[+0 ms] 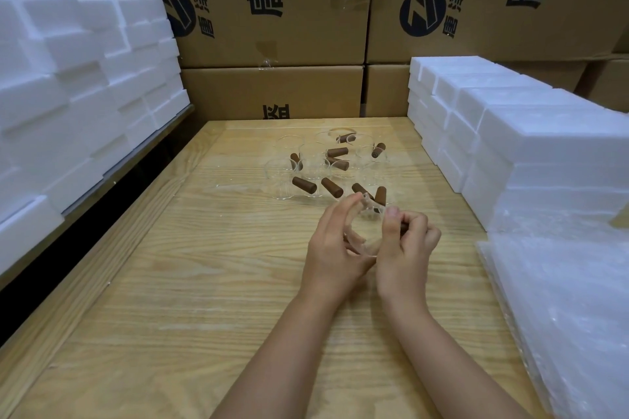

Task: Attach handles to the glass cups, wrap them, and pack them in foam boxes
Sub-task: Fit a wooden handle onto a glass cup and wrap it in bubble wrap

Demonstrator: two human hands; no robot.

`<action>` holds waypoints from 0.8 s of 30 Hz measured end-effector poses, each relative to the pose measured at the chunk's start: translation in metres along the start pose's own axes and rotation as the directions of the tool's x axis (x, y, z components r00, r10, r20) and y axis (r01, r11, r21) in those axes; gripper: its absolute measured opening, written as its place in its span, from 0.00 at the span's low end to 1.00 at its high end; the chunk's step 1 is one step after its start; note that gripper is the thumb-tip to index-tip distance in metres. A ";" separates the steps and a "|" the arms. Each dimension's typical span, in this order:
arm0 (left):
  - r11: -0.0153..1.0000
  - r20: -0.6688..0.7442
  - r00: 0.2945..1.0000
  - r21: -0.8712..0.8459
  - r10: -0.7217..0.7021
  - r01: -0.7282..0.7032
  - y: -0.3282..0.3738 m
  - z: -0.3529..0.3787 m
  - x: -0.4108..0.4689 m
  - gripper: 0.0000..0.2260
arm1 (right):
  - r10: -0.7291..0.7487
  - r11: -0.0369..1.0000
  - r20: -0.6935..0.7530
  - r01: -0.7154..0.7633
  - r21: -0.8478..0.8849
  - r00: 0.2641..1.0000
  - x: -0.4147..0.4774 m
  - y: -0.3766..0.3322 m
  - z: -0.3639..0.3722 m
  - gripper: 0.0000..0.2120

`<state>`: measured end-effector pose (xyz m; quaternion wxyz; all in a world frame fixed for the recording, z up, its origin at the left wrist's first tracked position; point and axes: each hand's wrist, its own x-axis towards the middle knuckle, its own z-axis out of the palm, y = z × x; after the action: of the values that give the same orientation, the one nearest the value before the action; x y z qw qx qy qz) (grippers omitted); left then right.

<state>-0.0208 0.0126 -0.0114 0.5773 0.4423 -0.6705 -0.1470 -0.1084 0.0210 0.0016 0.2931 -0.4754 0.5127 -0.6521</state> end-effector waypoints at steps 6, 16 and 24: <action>1.000 -0.009 1.000 0.013 0.004 -0.004 0.002 -0.002 0.000 0.32 | -0.067 0.998 0.030 0.067 0.002 0.997 -0.003 -0.002 0.002 0.26; 0.906 0.185 0.951 -0.304 -0.248 0.295 0.000 -0.006 0.005 0.37 | -0.326 0.941 -0.014 0.324 -0.094 0.945 0.004 -0.002 -0.007 0.33; 0.286 0.552 0.706 -0.659 -0.444 0.696 0.008 -0.016 0.017 0.32 | -0.543 0.821 0.083 0.549 -0.159 0.836 0.009 0.005 -0.008 0.33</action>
<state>-0.0086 0.0087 0.0099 0.5260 0.2971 -0.3770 -0.7021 -0.1195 0.0150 -0.0002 0.0597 -0.6373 0.4058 -0.6524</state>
